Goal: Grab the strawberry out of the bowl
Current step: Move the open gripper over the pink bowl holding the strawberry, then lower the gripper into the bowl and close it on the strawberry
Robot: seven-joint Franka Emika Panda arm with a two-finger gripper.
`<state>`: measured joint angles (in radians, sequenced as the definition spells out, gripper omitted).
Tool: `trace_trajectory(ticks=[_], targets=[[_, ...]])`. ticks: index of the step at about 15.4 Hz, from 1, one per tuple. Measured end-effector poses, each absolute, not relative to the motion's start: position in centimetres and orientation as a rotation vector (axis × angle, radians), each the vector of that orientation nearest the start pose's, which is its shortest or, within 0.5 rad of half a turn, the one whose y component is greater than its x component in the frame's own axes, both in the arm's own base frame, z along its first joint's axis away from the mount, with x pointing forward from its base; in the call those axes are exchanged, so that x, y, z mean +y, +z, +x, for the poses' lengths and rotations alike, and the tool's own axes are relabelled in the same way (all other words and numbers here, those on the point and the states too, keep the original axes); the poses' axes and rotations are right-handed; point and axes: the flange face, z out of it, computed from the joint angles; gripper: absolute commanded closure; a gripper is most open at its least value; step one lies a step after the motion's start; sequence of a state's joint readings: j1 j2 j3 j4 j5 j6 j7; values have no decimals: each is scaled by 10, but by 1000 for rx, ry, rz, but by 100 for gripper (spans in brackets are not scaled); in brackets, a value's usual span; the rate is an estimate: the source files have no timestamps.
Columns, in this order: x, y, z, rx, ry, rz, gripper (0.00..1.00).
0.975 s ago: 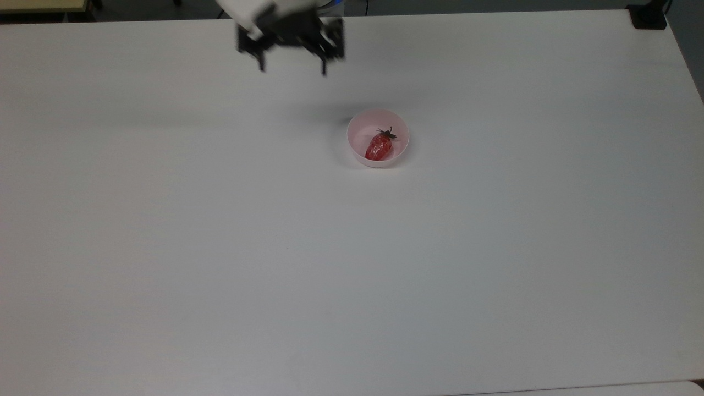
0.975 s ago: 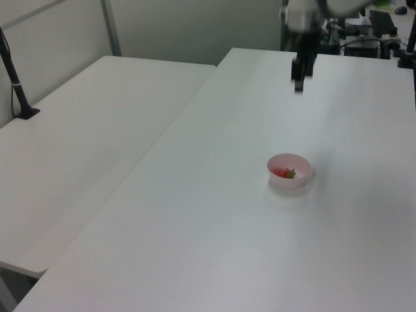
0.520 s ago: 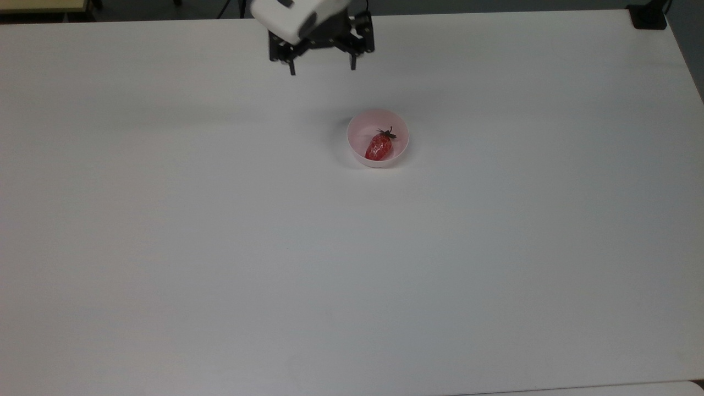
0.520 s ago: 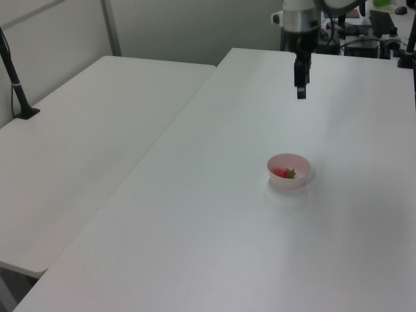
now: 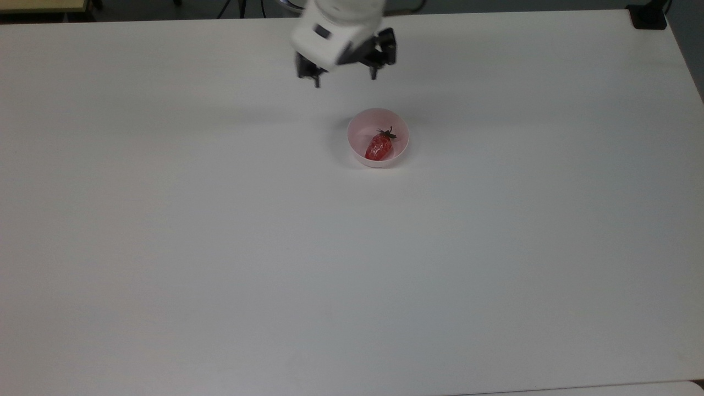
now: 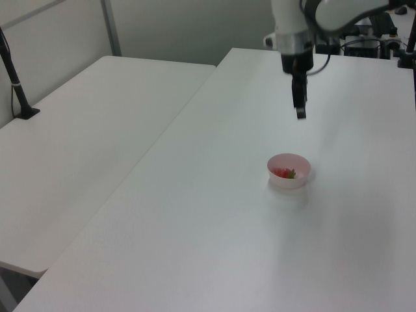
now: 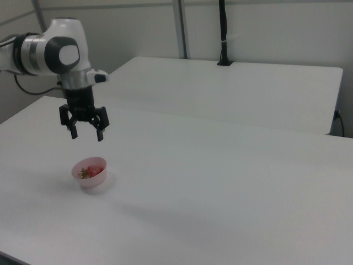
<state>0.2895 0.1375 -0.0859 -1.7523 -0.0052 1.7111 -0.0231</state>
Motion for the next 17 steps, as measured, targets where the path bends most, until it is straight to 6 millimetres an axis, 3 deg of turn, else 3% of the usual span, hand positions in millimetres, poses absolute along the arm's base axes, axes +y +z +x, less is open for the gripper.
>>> trace_trajectory(ticks=[3,7,17], targets=[[157,427,573,-428,316,-3149,16],[174,381,581,-434,341,-3169,26],[184,326,587,-381,304,-3194,25]])
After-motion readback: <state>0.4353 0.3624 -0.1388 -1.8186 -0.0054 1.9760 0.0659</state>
